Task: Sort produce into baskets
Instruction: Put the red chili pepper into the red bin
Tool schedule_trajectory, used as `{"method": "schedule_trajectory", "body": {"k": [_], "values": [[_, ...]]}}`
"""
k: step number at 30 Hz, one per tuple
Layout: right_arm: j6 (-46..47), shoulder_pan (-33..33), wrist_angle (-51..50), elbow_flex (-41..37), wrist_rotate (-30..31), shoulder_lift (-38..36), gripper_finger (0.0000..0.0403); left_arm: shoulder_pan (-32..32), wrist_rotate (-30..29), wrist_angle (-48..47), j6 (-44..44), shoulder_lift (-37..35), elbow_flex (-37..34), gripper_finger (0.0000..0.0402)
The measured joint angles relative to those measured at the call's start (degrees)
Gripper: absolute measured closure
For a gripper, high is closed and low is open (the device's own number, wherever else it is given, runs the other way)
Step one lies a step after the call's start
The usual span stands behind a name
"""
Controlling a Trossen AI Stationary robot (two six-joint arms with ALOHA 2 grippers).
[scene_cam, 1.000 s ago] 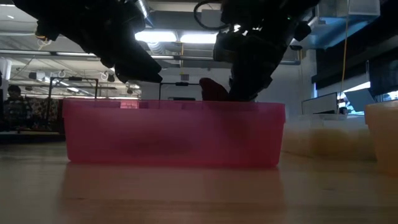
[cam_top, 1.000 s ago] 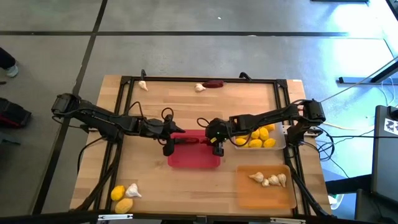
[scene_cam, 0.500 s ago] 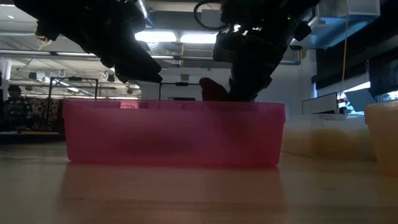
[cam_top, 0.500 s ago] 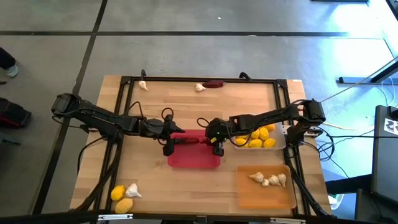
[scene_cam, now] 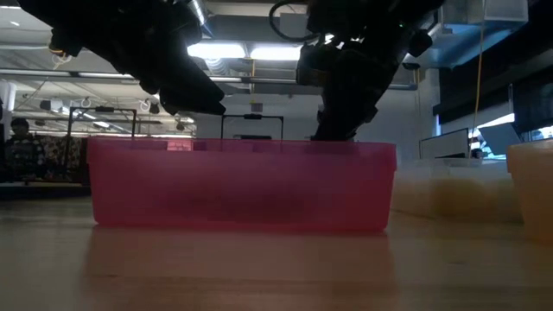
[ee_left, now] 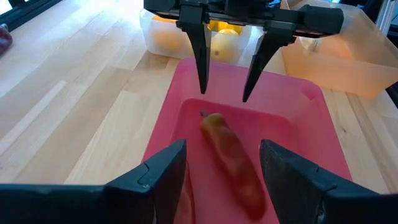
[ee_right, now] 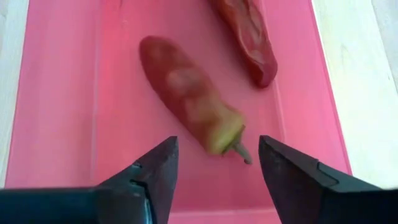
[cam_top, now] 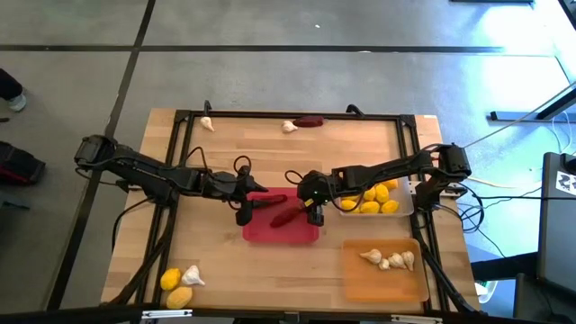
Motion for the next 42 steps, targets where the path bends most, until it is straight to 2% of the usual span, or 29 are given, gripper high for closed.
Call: {"method": "schedule_trajectory", "body": {"k": [10, 14, 16, 25, 32, 37, 42], "values": [[-0.24, 0.02, -1.07, 0.32, 0.58, -1.46, 0.0204, 0.00, 0.00, 0.00, -0.02, 0.00, 0.00, 0.0202], [-2.09, -0.05, -5.56, 3.03, 0.76, -4.12, 0.0209, 0.00, 0.00, -0.05, -0.01, 0.00, 0.00, 0.0202], [-3.50, -0.35, -9.42, 4.99, 2.46, -5.14, 0.0210, 0.01, 0.00, 0.02, -0.01, 0.00, 0.00, 0.0202], [-10.83, -4.98, -22.67, 10.71, 18.64, -6.29, 0.0210, 0.00, -0.07, -0.08, 0.03, 0.00, 0.00, 0.0202], [-13.34, -11.53, -23.93, 10.67, 20.48, -5.25, 0.0209, -0.02, -0.07, -0.07, 0.07, 0.00, 0.00, 0.0202], [-13.40, -14.69, -21.88, 10.67, 18.65, -2.88, 0.0170, 0.00, -0.20, -0.03, 0.37, 0.00, 0.00, 0.0202], [-16.14, -17.31, -21.18, 10.64, 23.30, -0.17, 0.0115, 0.13, -0.28, -0.02, 1.60, 0.00, 0.00, 0.0202]]}}
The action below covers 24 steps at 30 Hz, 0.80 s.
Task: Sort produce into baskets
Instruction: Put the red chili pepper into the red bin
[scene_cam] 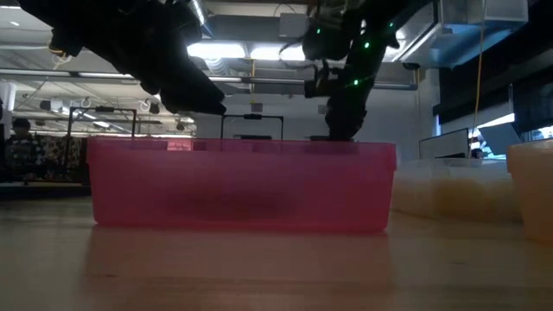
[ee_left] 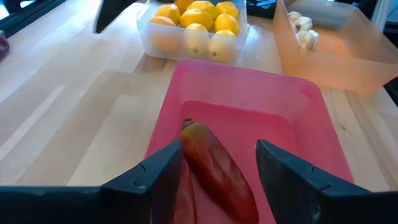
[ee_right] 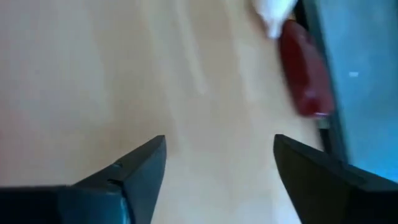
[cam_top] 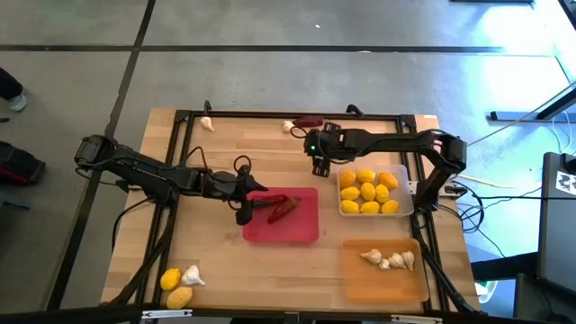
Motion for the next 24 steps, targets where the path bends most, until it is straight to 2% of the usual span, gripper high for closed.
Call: {"method": "schedule_trajectory", "body": {"k": [3, 10, 19, 24], "values": [[-3.47, -1.43, 1.60, -0.04, 3.23, 1.33, 0.0098, -0.01, -1.57, 0.02, 1.64, 0.00, 0.00, 0.0202], [-12.06, -4.83, 8.61, -0.07, 3.27, 3.81, 0.0099, 0.79, -8.79, 0.22, 5.27, 0.00, 0.00, 0.0202], [-18.01, -9.83, 11.96, -0.07, 1.74, 7.78, 0.0115, 5.79, -9.17, 2.86, 10.56, 0.00, 0.00, 0.0202], [-18.32, -12.44, 12.06, -0.07, 0.49, 8.65, 0.0116, 9.13, -9.11, 6.09, 14.79, 0.00, 0.00, 0.0202]]}}
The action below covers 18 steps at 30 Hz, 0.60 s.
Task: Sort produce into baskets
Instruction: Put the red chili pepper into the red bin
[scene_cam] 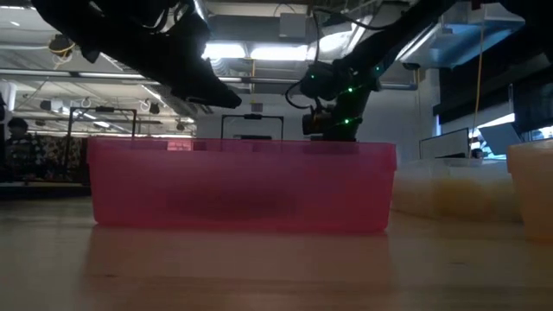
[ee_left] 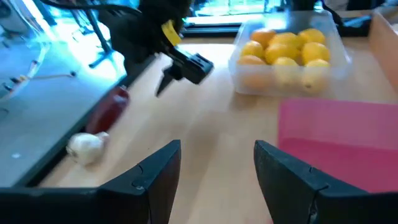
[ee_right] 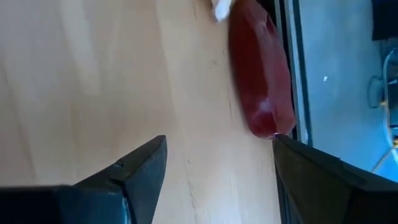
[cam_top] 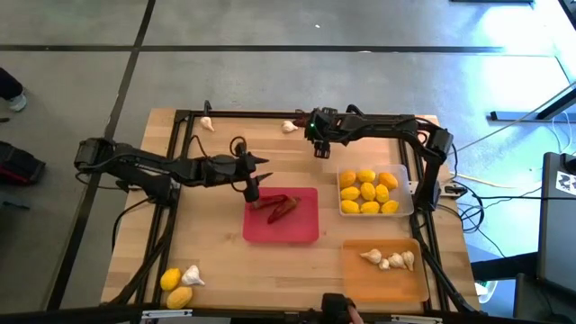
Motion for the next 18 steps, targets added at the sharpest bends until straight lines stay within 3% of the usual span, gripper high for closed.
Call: {"method": "schedule_trajectory", "body": {"k": [8, 13, 18], "values": [[0.02, -4.00, -1.27, 5.02, -4.11, -0.02, 0.0116, 5.90, 6.33, 1.99, 3.65, 0.00, 0.00, 0.0202], [-1.24, -6.47, -1.63, 10.54, -7.97, 1.43, 0.0116, 8.82, 6.64, 1.96, 3.67, 0.00, 0.00, 0.0202], [-2.52, -7.96, -7.70, 19.00, -9.87, 7.39, 0.0116, 10.00, 6.66, 1.65, 3.12, 0.00, 0.00, 0.0202]]}}
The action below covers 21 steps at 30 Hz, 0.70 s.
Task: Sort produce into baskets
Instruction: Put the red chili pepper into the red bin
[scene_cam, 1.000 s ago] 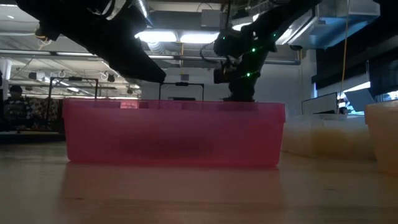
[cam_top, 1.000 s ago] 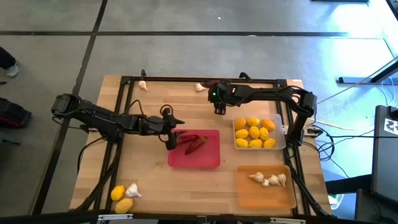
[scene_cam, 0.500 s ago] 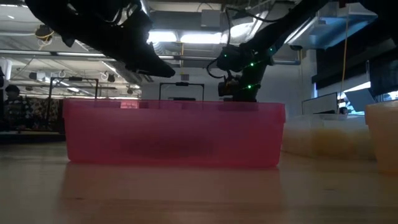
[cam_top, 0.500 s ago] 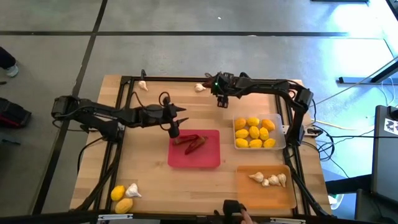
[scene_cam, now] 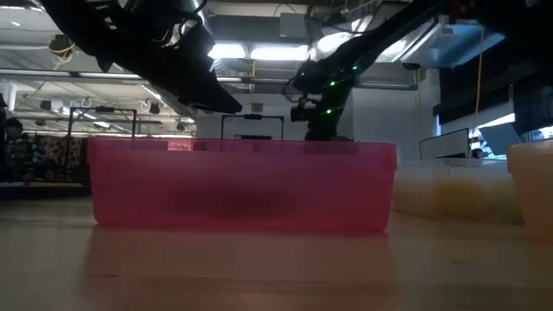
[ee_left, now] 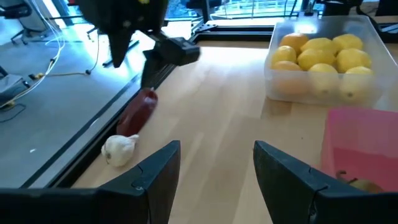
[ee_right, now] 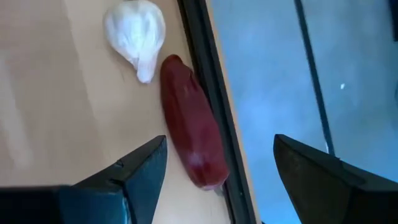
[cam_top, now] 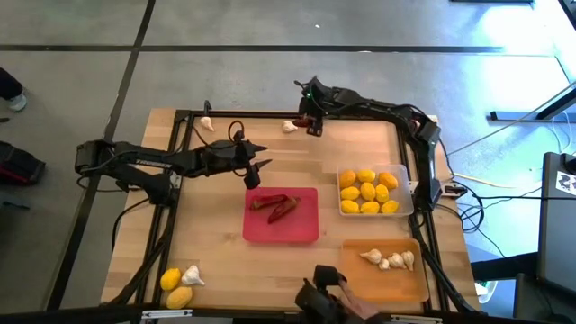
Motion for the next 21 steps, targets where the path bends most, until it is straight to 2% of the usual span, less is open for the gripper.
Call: {"method": "schedule_trajectory", "body": {"k": [4, 8, 21], "values": [[-0.41, -1.07, -6.78, 7.01, -0.63, 5.81, 0.0116, -0.14, 0.05, -0.15, -0.21, 0.00, 0.00, 0.0202], [-0.40, -2.31, -9.47, 11.69, -1.36, 9.64, 0.0116, -0.15, 0.11, -0.50, -1.03, 0.00, 0.00, 0.0202], [-0.60, -3.25, -8.86, 12.60, -1.69, 14.56, 0.0116, -0.15, 0.11, -0.70, -1.18, 0.00, 0.00, 0.0202]]}}
